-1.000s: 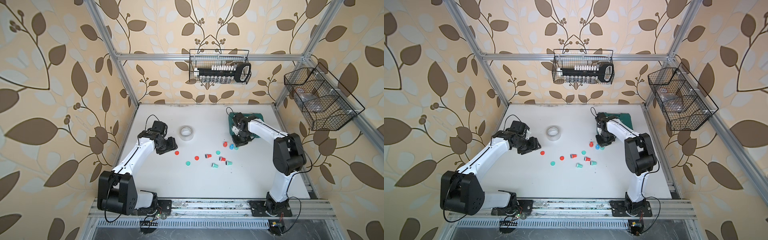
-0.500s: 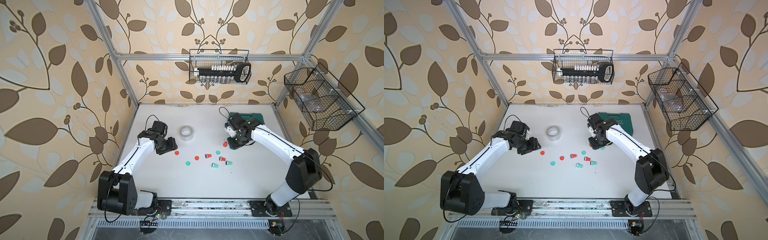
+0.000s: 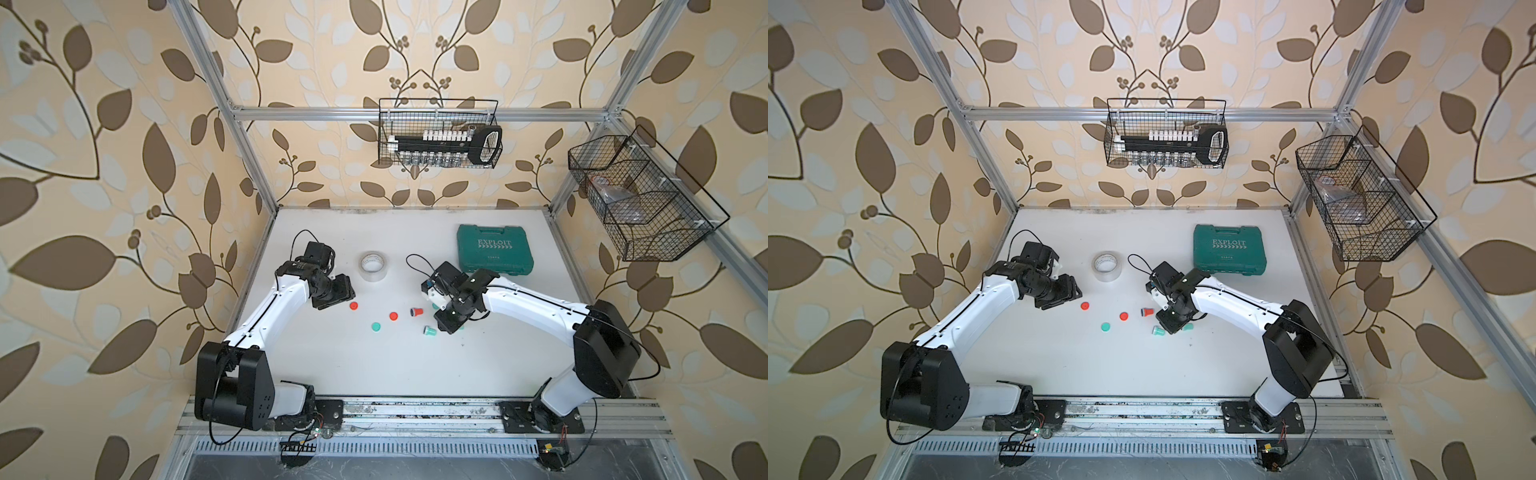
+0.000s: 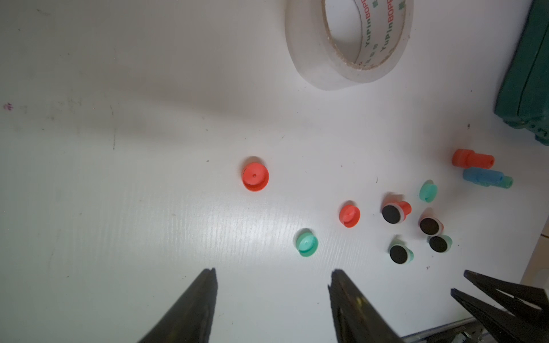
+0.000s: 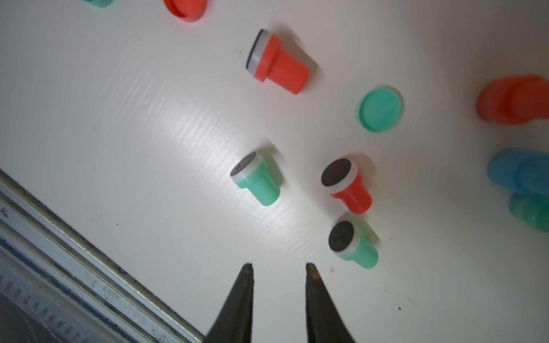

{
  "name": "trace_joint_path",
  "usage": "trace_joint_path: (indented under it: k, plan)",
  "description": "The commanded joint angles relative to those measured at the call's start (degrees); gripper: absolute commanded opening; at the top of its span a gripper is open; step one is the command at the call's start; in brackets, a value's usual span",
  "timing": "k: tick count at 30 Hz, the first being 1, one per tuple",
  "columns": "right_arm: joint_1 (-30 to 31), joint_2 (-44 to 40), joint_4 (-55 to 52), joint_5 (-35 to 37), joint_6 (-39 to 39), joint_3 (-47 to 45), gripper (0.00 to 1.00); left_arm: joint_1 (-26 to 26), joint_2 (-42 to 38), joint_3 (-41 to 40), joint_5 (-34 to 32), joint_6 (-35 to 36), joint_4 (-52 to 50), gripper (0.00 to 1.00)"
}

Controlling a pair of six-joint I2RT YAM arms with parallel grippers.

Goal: Close the stamp cap
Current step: Pick up the stamp from the center of the board.

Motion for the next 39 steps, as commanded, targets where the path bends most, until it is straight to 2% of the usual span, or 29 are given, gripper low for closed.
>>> trace_joint_path:
  k: [1, 13, 39]
  plan:
    - [1.4, 3.2, 4.1, -0.9, -2.0, 0.0, 0.27, 0.6, -0.8, 1.8, 0.7, 0.8, -0.7, 0.63]
    - [3.5, 11.1, 4.7, 0.7, -3.4, 3.3, 0.32, 0.6, -0.5, 1.9, 0.5, 0.9, -0.7, 0.63]
    - [4.5, 13.2, 6.1, 1.9, -0.3, 0.5, 0.25, 0.6, 0.0, 1.9, 1.0, 0.9, -0.7, 0.63]
